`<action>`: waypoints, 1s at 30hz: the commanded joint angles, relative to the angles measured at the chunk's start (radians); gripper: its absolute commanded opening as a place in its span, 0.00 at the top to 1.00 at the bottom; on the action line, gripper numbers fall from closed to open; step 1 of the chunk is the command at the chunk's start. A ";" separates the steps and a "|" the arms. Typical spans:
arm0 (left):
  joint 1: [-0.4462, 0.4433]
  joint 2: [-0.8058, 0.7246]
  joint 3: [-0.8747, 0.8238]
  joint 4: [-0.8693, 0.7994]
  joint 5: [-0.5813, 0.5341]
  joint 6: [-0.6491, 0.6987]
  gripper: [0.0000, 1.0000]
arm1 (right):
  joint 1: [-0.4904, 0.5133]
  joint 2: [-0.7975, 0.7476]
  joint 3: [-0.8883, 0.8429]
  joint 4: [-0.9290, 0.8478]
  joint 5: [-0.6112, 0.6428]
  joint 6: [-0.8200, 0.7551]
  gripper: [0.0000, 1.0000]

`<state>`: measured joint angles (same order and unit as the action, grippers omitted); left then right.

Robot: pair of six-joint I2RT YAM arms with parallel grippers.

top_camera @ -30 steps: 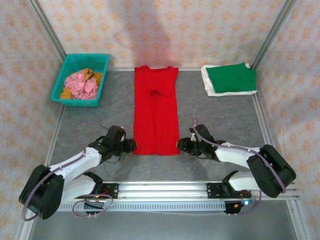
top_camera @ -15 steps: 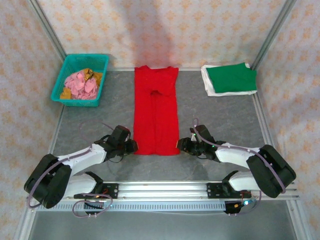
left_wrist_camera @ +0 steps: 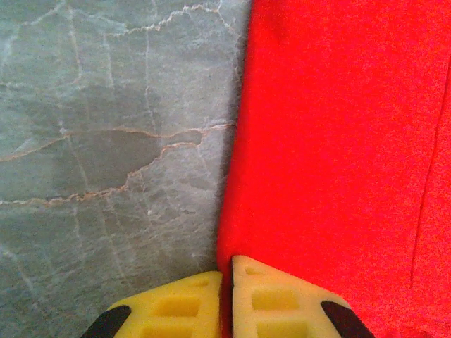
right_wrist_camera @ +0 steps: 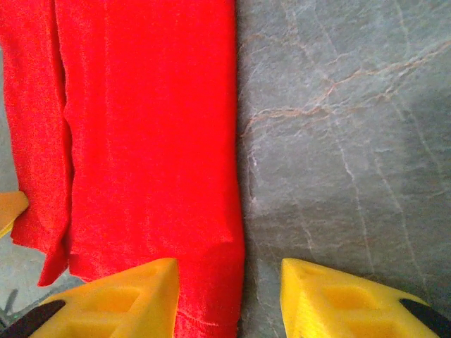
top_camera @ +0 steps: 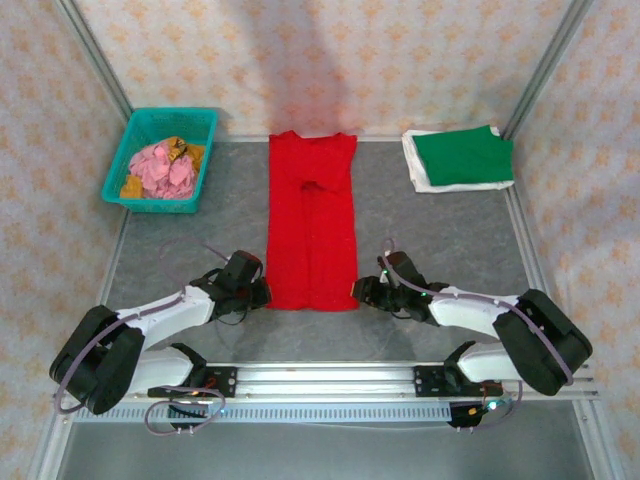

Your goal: Fold and stack the t-shirts

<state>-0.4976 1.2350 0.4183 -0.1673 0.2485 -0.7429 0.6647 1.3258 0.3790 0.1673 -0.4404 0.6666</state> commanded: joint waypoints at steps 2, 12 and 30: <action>-0.029 0.052 -0.007 0.103 0.016 -0.010 0.91 | 0.088 0.098 0.004 0.082 -0.124 0.056 0.58; -0.029 0.036 -0.007 0.083 0.002 -0.012 1.00 | 0.157 0.043 0.066 -0.009 -0.094 0.104 0.58; -0.029 0.003 -0.018 0.073 -0.020 -0.007 1.00 | 0.147 0.048 0.110 -0.131 0.104 0.116 0.57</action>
<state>-0.5045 1.2171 0.4179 -0.1673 0.2352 -0.7437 0.8238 1.3598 0.4606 0.0834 -0.4404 0.7750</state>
